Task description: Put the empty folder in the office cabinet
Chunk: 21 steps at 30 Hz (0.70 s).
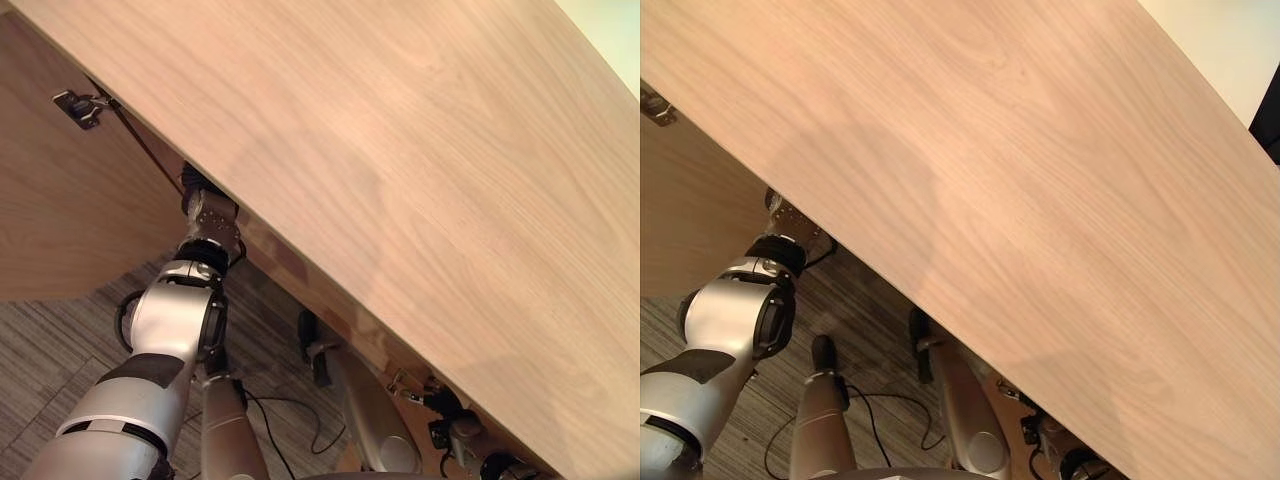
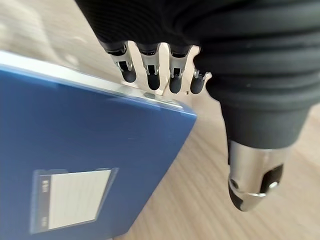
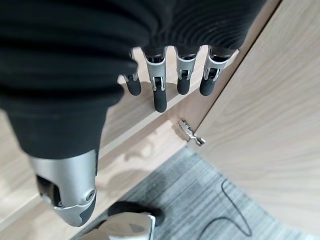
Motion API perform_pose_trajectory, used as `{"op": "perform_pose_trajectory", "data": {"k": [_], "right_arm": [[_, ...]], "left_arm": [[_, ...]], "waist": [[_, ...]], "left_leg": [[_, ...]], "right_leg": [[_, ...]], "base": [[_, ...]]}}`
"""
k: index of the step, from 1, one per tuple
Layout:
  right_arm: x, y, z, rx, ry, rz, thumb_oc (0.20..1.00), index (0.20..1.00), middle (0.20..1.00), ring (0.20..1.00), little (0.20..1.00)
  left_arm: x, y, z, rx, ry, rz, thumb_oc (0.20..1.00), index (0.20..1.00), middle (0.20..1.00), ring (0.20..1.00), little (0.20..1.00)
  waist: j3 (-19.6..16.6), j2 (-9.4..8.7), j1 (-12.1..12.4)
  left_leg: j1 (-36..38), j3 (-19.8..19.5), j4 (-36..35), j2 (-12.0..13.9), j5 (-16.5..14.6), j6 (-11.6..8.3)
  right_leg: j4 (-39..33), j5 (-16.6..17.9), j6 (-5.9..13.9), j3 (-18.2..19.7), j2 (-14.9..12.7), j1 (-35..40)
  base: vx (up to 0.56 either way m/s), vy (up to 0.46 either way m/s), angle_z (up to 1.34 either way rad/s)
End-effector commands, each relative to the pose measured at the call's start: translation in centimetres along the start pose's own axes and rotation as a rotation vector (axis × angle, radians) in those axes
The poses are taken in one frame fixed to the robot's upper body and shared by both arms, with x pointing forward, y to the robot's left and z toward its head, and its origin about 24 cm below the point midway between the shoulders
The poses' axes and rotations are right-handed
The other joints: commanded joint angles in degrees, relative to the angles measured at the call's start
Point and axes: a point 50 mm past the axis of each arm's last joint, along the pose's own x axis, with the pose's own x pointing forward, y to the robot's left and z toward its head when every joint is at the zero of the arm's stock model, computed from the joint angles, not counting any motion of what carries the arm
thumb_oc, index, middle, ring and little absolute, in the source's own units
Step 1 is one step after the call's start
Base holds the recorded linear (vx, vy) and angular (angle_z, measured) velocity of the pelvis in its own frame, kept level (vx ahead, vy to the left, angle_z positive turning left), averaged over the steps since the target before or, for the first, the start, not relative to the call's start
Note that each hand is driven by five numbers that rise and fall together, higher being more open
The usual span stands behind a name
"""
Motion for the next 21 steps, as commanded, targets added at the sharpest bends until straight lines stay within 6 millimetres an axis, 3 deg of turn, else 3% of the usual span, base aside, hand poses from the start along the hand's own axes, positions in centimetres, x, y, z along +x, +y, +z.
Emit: {"op": "perform_pose_trajectory", "data": {"k": [1, 6, 12, 21], "right_arm": [[0.0, -2.1, 0.0, -0.031, -0.005, -0.065, 1.000, 1.000, 1.000, 1.000, 1.000], [0.0, -1.7, -0.1, -0.040, -0.008, -0.048, 1.000, 1.000, 1.000, 1.000, 1.000], [-0.1, -1.8, -0.3, -0.054, -0.004, -0.042, 1.000, 1.000, 1.000, 1.000, 1.000], [0.0, -2.3, -0.3, -0.066, 0.005, -0.045, 1.000, 1.000, 1.000, 1.000, 1.000]], "left_arm": [[0.4, -0.5, 2.1, -0.016, -0.062, -0.007, 1.000, 1.000, 1.000, 1.000, 1.000], [0.5, -0.2, 2.3, -0.020, -0.050, 0.016, 1.000, 1.000, 1.000, 1.000, 1.000], [-0.3, -3.4, 0.5, 0.016, -0.003, -0.087, 1.000, 1.000, 1.000, 1.000, 1.000], [-2.0, -7.6, -1.4, -0.039, 0.038, -0.238, 1.000, 1.000, 1.000, 1.000, 1.000]], "waist": [[1.0, 0.67, -2.0], [0.7, 0.29, -2.6], [-0.7, -0.55, -3.6], [-1.1, 0.04, -3.7]], "left_leg": [[-4.0, -3.3, 1.9, 1.5, -0.8, 0.92], [-6.1, -4.0, 3.9, 2.3, -1.3, 0.99], [-7.4, -4.3, 4.3, 3.0, -1.3, 0.87], [-7.3, -4.2, 3.8, 3.0, -1.1, 0.73]], "right_leg": [[4.2, -9.2, 6.67, 2.4, -3.4, 0.3], [5.6, -9.6, 6.61, 2.2, -3.2, -1.5], [5.2, -8.8, 6.69, 2.2, -2.7, -2.6], [4.5, -8.7, 6.69, 2.1, -2.8, -2.5]], "base": [[0.00, 0.000, 0.00], [0.00, -0.005, -0.02], [0.00, -0.005, -0.01], [0.00, 0.000, -0.02]]}}
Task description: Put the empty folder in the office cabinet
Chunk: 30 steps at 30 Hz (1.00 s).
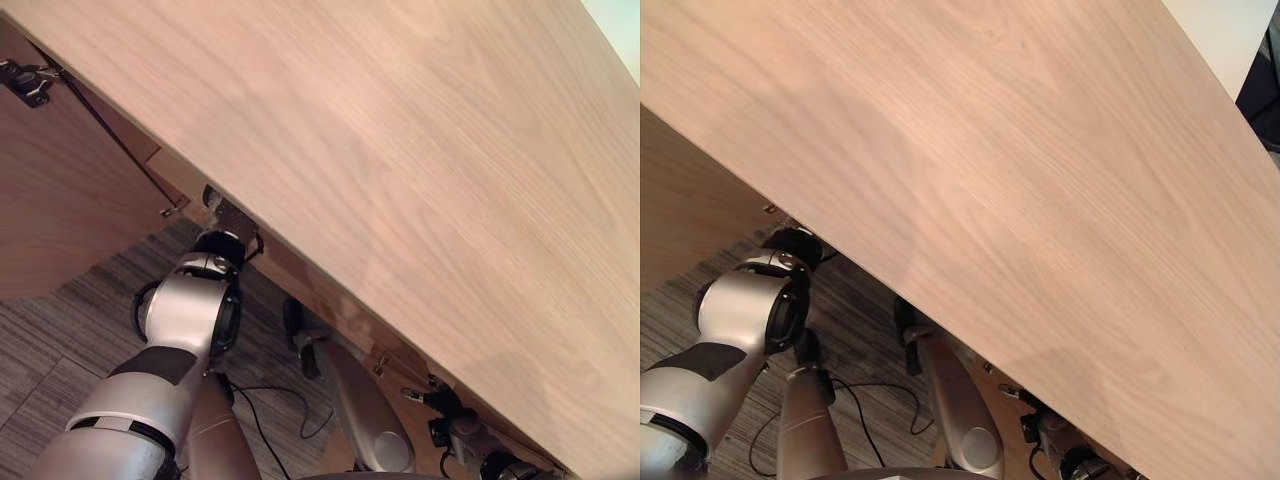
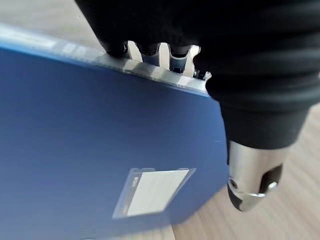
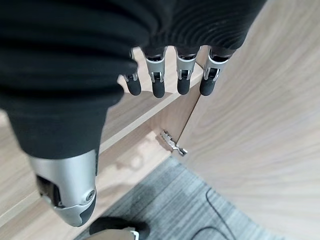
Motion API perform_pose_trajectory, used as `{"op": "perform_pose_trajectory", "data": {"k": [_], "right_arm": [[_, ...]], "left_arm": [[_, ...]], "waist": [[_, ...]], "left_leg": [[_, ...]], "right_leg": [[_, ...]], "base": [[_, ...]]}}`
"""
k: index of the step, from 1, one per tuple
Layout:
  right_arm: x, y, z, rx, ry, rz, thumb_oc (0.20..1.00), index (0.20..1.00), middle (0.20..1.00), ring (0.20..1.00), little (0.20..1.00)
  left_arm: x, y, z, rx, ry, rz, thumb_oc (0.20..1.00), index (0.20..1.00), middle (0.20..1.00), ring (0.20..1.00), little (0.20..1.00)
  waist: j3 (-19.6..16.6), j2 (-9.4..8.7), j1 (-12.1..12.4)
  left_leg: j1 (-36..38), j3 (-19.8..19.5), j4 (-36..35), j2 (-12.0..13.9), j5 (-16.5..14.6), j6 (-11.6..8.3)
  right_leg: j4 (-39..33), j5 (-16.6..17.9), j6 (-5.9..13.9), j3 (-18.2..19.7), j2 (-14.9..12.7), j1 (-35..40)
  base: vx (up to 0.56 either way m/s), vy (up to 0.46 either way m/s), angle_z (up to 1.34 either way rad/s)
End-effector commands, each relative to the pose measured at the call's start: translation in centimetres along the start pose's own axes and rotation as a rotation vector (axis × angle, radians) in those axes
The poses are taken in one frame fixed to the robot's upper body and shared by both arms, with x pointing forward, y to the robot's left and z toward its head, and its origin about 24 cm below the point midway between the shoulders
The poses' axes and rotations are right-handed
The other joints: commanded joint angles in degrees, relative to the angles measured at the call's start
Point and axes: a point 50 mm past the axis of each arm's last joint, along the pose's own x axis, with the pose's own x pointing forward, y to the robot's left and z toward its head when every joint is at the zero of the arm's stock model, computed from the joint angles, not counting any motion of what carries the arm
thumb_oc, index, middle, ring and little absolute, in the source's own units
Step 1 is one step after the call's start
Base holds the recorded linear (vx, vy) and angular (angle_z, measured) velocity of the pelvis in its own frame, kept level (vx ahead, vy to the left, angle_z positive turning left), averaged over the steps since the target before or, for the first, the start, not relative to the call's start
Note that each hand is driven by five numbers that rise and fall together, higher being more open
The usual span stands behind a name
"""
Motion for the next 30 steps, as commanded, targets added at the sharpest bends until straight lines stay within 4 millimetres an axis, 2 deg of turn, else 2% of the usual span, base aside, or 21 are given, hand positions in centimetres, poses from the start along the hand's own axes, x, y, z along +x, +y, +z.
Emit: {"op": "perform_pose_trajectory", "data": {"k": [1, 9, 11, 24, 25, 26, 27, 29, 30], "right_arm": [[-0.1, -2.3, -0.6, -0.065, 0.015, -0.046, 1.000, 1.000, 1.000, 1.000, 1.000], [-0.1, -2.3, -0.4, -0.076, 0.009, -0.042, 1.000, 1.000, 1.000, 1.000, 1.000], [-0.1, -2.4, -0.4, -0.073, 0.009, -0.043, 1.000, 1.000, 1.000, 1.000, 1.000], [-0.2, -2.6, -1.1, -0.078, 0.026, -0.054, 1.000, 1.000, 1.000, 1.000, 1.000], [-0.3, -2.6, -1.1, -0.078, 0.027, -0.052, 1.000, 1.000, 1.000, 1.000, 1.000], [-0.3, -2.6, -1.2, -0.079, 0.028, -0.051, 1.000, 1.000, 1.000, 1.000, 1.000], [-0.3, -2.7, -1.4, -0.081, 0.033, -0.053, 1.000, 1.000, 1.000, 1.000, 1.000], [-0.4, -2.7, -1.6, -0.081, 0.038, -0.050, 1.000, 1.000, 1.000, 1.000, 1.000], [-0.4, -2.7, -1.6, -0.081, 0.038, -0.050, 1.000, 1.000, 1.000, 1.000, 1.000]], "left_arm": [[-0.6, -4.4, 1.2, -0.031, -0.044, -0.155, 1.000, 1.000, 1.000, 1.000, 1.000], [-1.0, -4.5, -0.4, -0.029, -0.010, -0.167, 1.000, 1.000, 1.000, 1.000, 1.000], [-1.0, -4.0, -0.9, -0.019, 0.005, -0.156, 1.000, 1.000, 1.000, 1.000, 1.000], [-0.1, 1.4, -0.8, 0.106, 0.014, -0.061, 1.000, 1.000, 1.000, 1.000, 1.000], [0.0, 2.8, -0.6, 0.143, 0.011, -0.041, 1.000, 1.000, 1.000, 1.000, 1.000], [0.0, 2.8, -0.7, 0.143, 0.011, -0.040, 1.000, 1.000, 1.000, 1.000, 1.000], [0.0, 4.3, -0.9, 0.192, 0.018, -0.025, 1.000, 1.000, 1.000, 1.000, 1.000], [-0.1, 5.6, -1.2, 0.243, 0.029, -0.016, 1.000, 1.000, 1.000, 1.000, 1.000], [-0.1, 5.6, -1.2, 0.243, 0.029, -0.016, 1.000, 1.000, 1.000, 1.000, 1.000]], "waist": [[-2.0, 2.69, -0.9], [-2.2, 2.89, -0.5], [-2.2, 2.95, -0.3], [-1.8, 2.99, 0.8], [-1.2, 2.96, 1.2], [-1.5, 3.13, 1.1], [-0.9, 3.19, 1.6], [-0.5, 3.43, 2.0], [-0.5, 3.40, 2.0]], "left_leg": [[-2.7, -4.1, 0.6, 2.7, -0.5, -0.04], [-2.1, -4.0, -0.2, 2.5, -0.2, -0.15], [-2.0, -4.0, -0.3, 2.5, -0.1, -0.21], [0.4, -3.9, -2.5, 2.6, 1.1, -0.59], [0.5, -3.4, -3.6, 2.5, 3.5, -0.44], [1.2, -3.7, -3.5, 2.6, 1.7, -0.66], [1.5, -3.3, -4.8, 2.4, 4.1, -0.49], [2.4, -3.2, -5.7, 2.1, 4.7, -0.55], [2.5, -3.2, -5.8, 2.1, 4.7, -0.55]], "right_leg": [[4.7, -9.5, 6.17, 1.8, -3.1, 0.6], [4.3, -9.4, 6.03, 1.5, -3.3, 1.0], [4.3, -9.5, 6.01, 1.4, -3.3, 1.2], [2.9, -9.3, 5.91, 0.8, -3.4, 3.4], [2.0, -7.2, 5.65, 0.3, -3.6, 3.4], [2.5, -9.0, 5.92, 0.7, -3.4, 4.0], [1.3, -6.9, 5.62, 0.2, -3.7, 4.3], [0.7, -6.7, 5.61, 0.2, -3.8, 5.0], [0.7, -6.7, 5.61, 0.2, -3.9, 5.1]], "base": [[0.00, 0.000, 0.00], [0.00, 0.000, 0.00], [0.00, 0.000, 0.00], [-0.01, 0.000, 0.00], [0.00, 0.000, 0.00], [-0.10, -0.001, 0.02], [0.00, 0.000, 0.00], [-0.05, 0.001, 0.00], [0.00, 0.000, 0.00]]}}
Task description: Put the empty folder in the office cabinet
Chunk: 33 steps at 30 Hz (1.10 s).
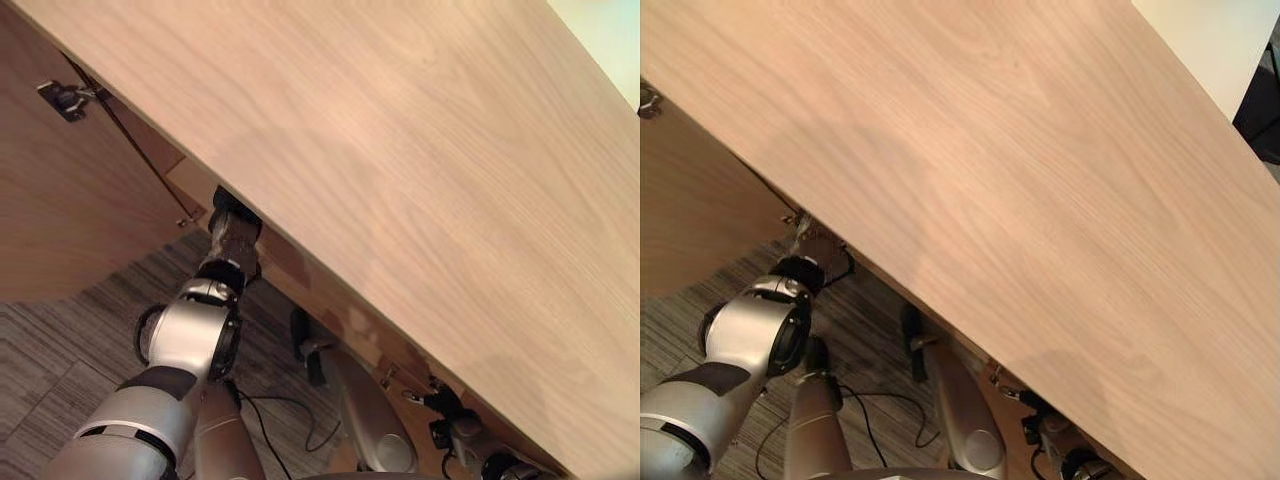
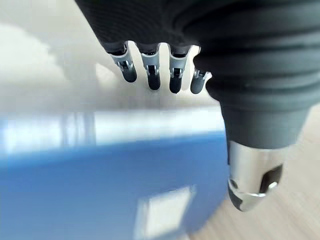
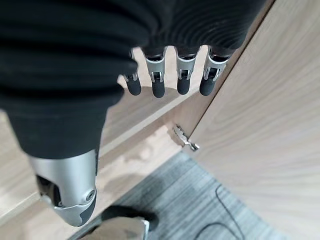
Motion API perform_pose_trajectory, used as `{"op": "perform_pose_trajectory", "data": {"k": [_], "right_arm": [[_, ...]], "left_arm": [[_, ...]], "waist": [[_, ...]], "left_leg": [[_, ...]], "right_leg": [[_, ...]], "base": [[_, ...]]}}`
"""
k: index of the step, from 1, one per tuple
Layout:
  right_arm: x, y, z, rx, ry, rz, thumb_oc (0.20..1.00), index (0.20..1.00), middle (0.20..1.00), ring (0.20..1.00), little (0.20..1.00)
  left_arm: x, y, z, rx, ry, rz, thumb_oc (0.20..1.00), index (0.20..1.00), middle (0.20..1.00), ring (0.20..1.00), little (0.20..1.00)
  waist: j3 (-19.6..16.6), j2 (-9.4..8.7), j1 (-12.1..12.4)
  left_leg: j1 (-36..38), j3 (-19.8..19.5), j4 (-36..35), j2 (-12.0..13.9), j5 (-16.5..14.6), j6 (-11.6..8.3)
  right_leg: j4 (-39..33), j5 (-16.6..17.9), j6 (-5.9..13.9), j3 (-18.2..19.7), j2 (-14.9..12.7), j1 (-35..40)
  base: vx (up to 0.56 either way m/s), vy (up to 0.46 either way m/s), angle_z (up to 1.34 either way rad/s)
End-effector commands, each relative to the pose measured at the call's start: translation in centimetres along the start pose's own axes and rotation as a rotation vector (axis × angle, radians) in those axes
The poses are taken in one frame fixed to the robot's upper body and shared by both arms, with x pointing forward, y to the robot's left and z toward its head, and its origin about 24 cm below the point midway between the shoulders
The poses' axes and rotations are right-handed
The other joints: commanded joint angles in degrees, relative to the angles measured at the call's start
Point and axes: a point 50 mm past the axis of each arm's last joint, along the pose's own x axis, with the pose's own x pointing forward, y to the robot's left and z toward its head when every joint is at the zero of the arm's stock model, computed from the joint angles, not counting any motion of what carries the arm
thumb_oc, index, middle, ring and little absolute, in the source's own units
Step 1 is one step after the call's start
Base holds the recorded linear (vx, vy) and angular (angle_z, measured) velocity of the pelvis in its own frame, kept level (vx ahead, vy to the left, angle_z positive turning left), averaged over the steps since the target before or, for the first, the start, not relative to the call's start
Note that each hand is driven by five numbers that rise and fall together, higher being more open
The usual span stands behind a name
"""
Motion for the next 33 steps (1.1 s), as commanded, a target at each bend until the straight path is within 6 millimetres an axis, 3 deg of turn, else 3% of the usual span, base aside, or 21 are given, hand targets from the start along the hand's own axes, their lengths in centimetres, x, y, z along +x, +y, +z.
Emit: {"op": "perform_pose_trajectory", "data": {"k": [1, 8, 17, 22, 26, 27, 31, 33], "right_arm": [[-0.3, -2.6, -1.4, -0.045, 0.036, -0.055, 1.000, 1.000, 1.000, 1.000, 1.000], [-0.5, -2.6, -2.1, -0.040, 0.053, -0.050, 1.000, 1.000, 1.000, 1.000, 1.000], [-1.0, -2.9, -3.7, -0.052, 0.110, -0.039, 1.000, 1.000, 1.000, 1.000, 1.000], [-1.2, -2.7, -4.6, -0.054, 0.146, -0.026, 1.000, 1.000, 1.000, 1.000, 1.000], [-1.3, -2.8, -5.0, -0.059, 0.162, -0.028, 1.000, 1.000, 1.000, 1.000, 1.000], [-1.3, -2.8, -5.1, -0.055, 0.164, -0.028, 1.000, 1.000, 1.000, 1.000, 1.000], [-1.4, -2.8, -5.4, -0.054, 0.175, -0.025, 1.000, 1.000, 1.000, 1.000, 1.000], [-1.5, -3.0, -5.6, -0.070, 0.184, -0.024, 1.000, 1.000, 1.000, 1.000, 1.000]], "left_arm": [[0.1, -1.8, 1.7, 0.077, -0.061, -0.088, 1.000, 1.000, 1.000, 1.000, 1.000], [-0.5, 2.0, -1.2, 0.162, -0.012, -0.077, 1.000, 1.000, 1.000, 1.000, 1.000], [-2.4, 7.7, -5.4, 0.273, 0.111, -0.056, 1.000, 1.000, 1.000, 1.000, 1.000], [-4.5, 11.7, -8.7, 0.343, 0.230, -0.007, 1.000, 1.000, 1.000, 1.000, 1.000], [-5.9, 13.6, -10.4, 0.398, 0.295, 0.001, 1.000, 1.000, 1.000, 1.000, 1.000], [-7.1, 15.2, -11.6, 0.454, 0.349, 0.011, 1.000, 1.000, 1.000, 1.000, 1.000], [-8.8, 17.3, -12.8, 0.546, 0.417, 0.015, 1.000, 1.000, 1.000, 1.000, 1.000], [-10.5, 19.2, -13.8, 0.680, 0.490, -0.004, 1.000, 1.000, 1.000, 1.000, 1.000]], "waist": [[0.4, 1.89, -0.5], [1.6, 3.62, 1.5], [0.5, 6.97, 3.4], [-1.4, 9.02, 4.3], [-2.5, 10.16, 4.7], [-3.1, 10.84, 4.8], [-4.3, 11.62, 5.1], [-5.4, 12.44, 5.2]], "left_leg": [[-2.1, -3.2, -2.7, 2.1, 3.5, 0.13], [3.2, -2.8, -9.4, 1.3, 6.4, 0.30], [11.4, -1.2, -16.9, 0.4, 8.9, 1.10], [15.8, 0.0, -20.2, 0.0, 9.9, 1.32], [18.3, 0.7, -21.5, -0.2, 10.2, 1.51], [20.1, 1.0, -22.4, -0.8, 10.3, 1.70], [22.4, 1.7, -23.4, -1.3, 10.1, 2.05], [24.7, 2.4, -24.2, -2.3, 9.7, 2.59]], "right_leg": [[1.0, -6.8, 6.04, 0.4, -3.9, 1.9], [-3.0, -5.2, 6.42, -0.1, -4.5, 5.7], [-7.8, -3.2, 7.39, 0.1, -6.1, 12.3], [-10.3, -2.3, 7.85, 0.2, -6.6, 16.4], [-11.7, -1.9, 8.12, 0.1, -7.0, 18.8], [-12.6, -1.8, 8.27, 0.4, -7.0, 20.6], [-13.7, -1.6, 8.57, 0.4, -7.2, 22.9], [-14.6, -1.1, 9.21, 0.7, -7.7, 24.8]], "base": [[0.00, -0.003, 0.05], [0.01, 0.014, 0.11], [0.05, 0.059, 0.03], [0.08, 0.068, -0.01], [0.07, 0.061, -0.03], [0.06, 0.057, -0.02], [0.06, 0.063, -0.10], [0.08, 0.124, -0.10]]}}
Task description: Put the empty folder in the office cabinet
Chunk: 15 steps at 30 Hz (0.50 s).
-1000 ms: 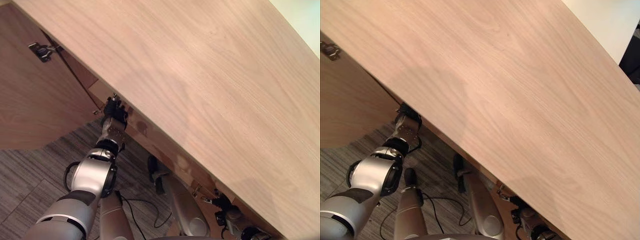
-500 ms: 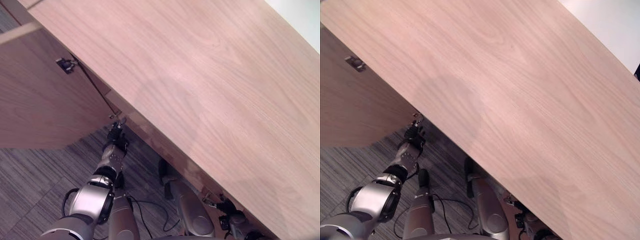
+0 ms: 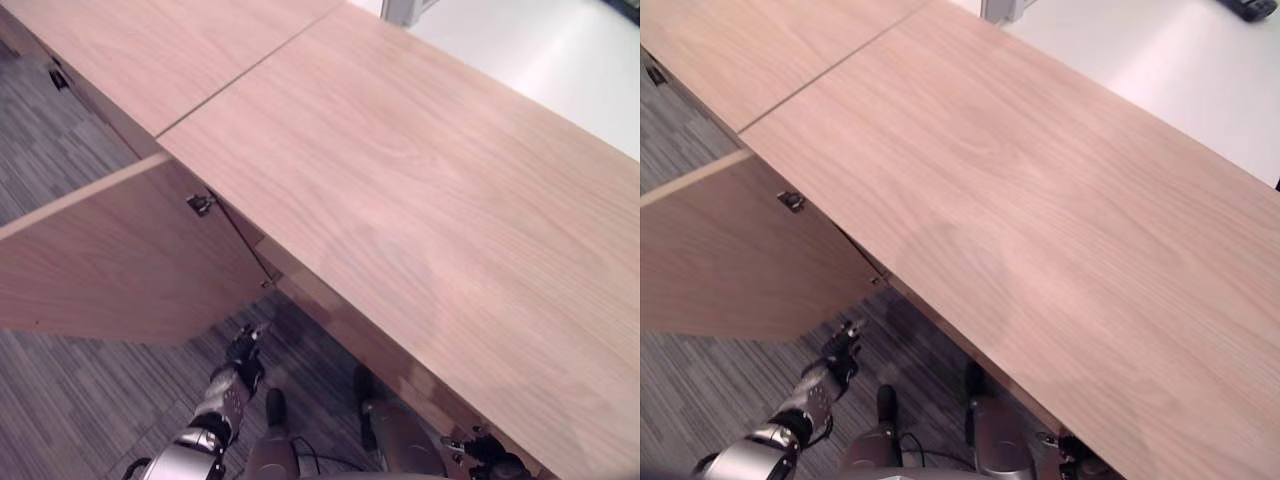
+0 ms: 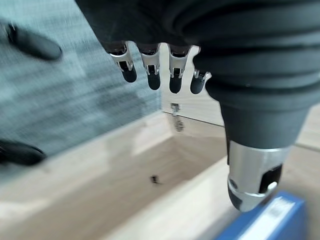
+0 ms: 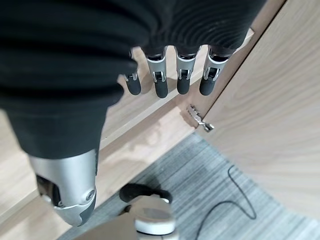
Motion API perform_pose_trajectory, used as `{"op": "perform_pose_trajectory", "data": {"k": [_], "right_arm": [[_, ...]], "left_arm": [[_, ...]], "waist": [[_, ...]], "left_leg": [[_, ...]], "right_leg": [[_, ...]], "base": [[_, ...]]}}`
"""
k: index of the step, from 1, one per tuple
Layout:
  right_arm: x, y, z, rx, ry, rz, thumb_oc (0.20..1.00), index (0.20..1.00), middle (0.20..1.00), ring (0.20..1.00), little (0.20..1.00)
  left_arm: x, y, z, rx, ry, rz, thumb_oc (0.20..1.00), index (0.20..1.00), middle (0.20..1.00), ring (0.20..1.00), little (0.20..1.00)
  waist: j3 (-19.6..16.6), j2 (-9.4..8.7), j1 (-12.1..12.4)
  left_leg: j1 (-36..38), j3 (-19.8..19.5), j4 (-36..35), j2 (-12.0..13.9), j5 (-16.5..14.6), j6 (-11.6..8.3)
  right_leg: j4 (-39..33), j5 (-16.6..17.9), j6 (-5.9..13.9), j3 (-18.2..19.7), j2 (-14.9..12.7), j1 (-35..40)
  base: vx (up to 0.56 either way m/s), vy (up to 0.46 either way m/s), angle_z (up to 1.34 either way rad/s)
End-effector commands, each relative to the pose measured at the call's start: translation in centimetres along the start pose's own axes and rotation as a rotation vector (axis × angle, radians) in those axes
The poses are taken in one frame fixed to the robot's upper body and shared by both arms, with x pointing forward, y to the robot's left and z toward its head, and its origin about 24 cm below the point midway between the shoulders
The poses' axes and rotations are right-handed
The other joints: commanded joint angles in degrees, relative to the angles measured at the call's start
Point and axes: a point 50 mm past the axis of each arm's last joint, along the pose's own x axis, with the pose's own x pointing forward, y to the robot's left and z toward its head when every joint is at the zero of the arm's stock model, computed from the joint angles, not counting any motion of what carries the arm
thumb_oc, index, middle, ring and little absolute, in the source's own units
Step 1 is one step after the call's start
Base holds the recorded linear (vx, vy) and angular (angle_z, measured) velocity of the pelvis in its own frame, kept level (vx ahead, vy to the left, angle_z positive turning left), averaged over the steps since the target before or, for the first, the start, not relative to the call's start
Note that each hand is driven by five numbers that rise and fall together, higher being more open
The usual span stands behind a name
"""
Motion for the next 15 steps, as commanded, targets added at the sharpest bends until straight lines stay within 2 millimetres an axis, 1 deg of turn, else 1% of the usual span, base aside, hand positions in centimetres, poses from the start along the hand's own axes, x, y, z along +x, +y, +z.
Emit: {"op": "perform_pose_trajectory", "data": {"k": [1, 3, 5, 6, 9, 11, 12, 13, 14, 15], "right_arm": [[0.2, 1.2, 2.1, -0.040, -0.074, 0.069, 1.000, 1.000, 1.000, 1.000, 1.000], [0.2, 1.1, 1.7, -0.049, -0.063, 0.067, 1.000, 1.000, 1.000, 1.000, 1.000], [0.2, 1.0, 1.4, -0.043, -0.052, 0.064, 1.000, 1.000, 1.000, 1.000, 1.000], [0.1, 0.9, 1.1, -0.038, -0.043, 0.061, 1.000, 1.000, 1.000, 1.000, 1.000], [0.1, 0.9, 0.8, -0.018, -0.034, 0.057, 1.000, 1.000, 1.000, 1.000, 1.000], [0.2, 0.7, 1.3, 0.024, -0.040, 0.047, 1.000, 1.000, 1.000, 1.000, 1.000], [0.2, 0.7, 1.4, 0.035, -0.041, 0.047, 1.000, 1.000, 1.000, 1.000, 1.000], [0.3, 0.8, 1.7, 0.056, -0.045, 0.045, 1.000, 1.000, 1.000, 1.000, 1.000], [0.3, 0.8, 1.7, 0.056, -0.045, 0.045, 1.000, 1.000, 1.000, 1.000, 1.000], [0.3, 0.9, 1.7, 0.063, -0.037, 0.042, 1.000, 1.000, 1.000, 1.000, 1.000]], "left_arm": [[0.3, -0.6, 0.7, 0.215, -0.019, -0.060, 1.000, 1.000, 1.000, 1.000, 1.000], [-0.2, 0.0, -0.6, 0.359, 0.014, -0.068, 1.000, 1.000, 1.000, 1.000, 1.000], [-0.6, 0.7, -1.5, 0.519, 0.029, -0.065, 1.000, 1.000, 1.000, 1.000, 1.000], [-0.9, 1.1, -2.2, 0.586, 0.051, -0.069, 1.000, 1.000, 1.000, 1.000, 1.000], [-1.9, 2.5, -4.6, 0.695, 0.148, -0.075, 1.000, 1.000, 1.000, 1.000, 1.000], [-2.4, 3.5, -5.7, 0.722, 0.206, -0.065, 1.000, 1.000, 1.000, 1.000, 1.000], [-2.6, 3.7, -6.0, 0.727, 0.218, -0.063, 1.000, 1.000, 1.000, 1.000, 1.000], [-2.8, 4.2, -6.3, 0.740, 0.244, -0.057, 1.000, 1.000, 1.000, 1.000, 1.000], [-2.8, 4.1, -6.3, 0.740, 0.243, -0.057, 1.000, 1.000, 1.000, 1.000, 1.000], [-3.3, 4.9, -7.2, 0.766, 0.295, -0.052, 1.000, 1.000, 1.000, 1.000, 1.000]], "waist": [[-1.3, -1.35, 0.1], [-2.3, -0.96, 0.1], [-3.1, -0.75, 0.2], [-3.6, -0.61, 0.2], [-4.6, -0.35, 0.0], [-4.5, 0.17, -0.4], [-4.2, 0.31, -0.4], [-3.8, 0.88, -0.1], [-3.6, 0.84, -0.2], [-2.9, 1.95, 0.6]], "left_leg": [[-2.7, -0.9, 0.7, -0.6, 1.8, 0.83], [-0.9, -0.4, 0.3, -1.7, 1.1, 1.41], [0.7, 0.2, 0.0, -2.9, 0.3, 2.00], [1.9, 0.5, -0.3, -3.7, -0.3, 2.46], [3.9, 1.8, -0.8, -5.8, -1.8, 3.50], [5.0, 3.2, -1.1, -6.7, -2.3, 4.19], [5.3, 3.6, -1.2, -6.8, -2.3, 4.34], [5.6, 4.4, -1.1, -6.9, -2.1, 4.78], [5.7, 4.3, -1.1, -7.0, -2.1, 4.77], [5.9, 5.9, -0.8, -7.3, -1.6, 5.88]], "right_leg": [[3.4, -4.5, 7.27, 0.7, -6.8, 0.7], [2.5, -3.9, 8.00, 1.1, -7.6, 2.4], [2.0, -3.3, 8.69, 1.4, -8.6, 3.5], [1.7, -3.1, 9.24, 1.6, -9.5, 4.4], [1.9, -1.8, 10.85, 2.0, -11.8, 5.0], [4.0, 0.1, 12.22, 1.2, -13.2, 3.6], [5.1, 0.8, 12.42, 0.6, -13.6, 3.2], [7.1, 0.7, 12.38, -1.8, -14.2, 3.2], [7.4, 0.5, 12.38, -1.8, -14.2, 3.2], [13.3, -1.7, 11.06, -7.6, -15.4, 4.2]], "base": [[0.08, 0.109, -0.14], [0.08, 0.135, -0.13], [0.07, 0.154, -0.11], [0.06, 0.179, -0.19], [0.00, 0.201, -0.15], [-0.09, 0.173, -0.27], [-0.14, 0.139, -0.33], [-0.10, 0.080, -0.28], [-0.23, 0.193, -0.17], [-0.25, 0.189, -0.12]]}}
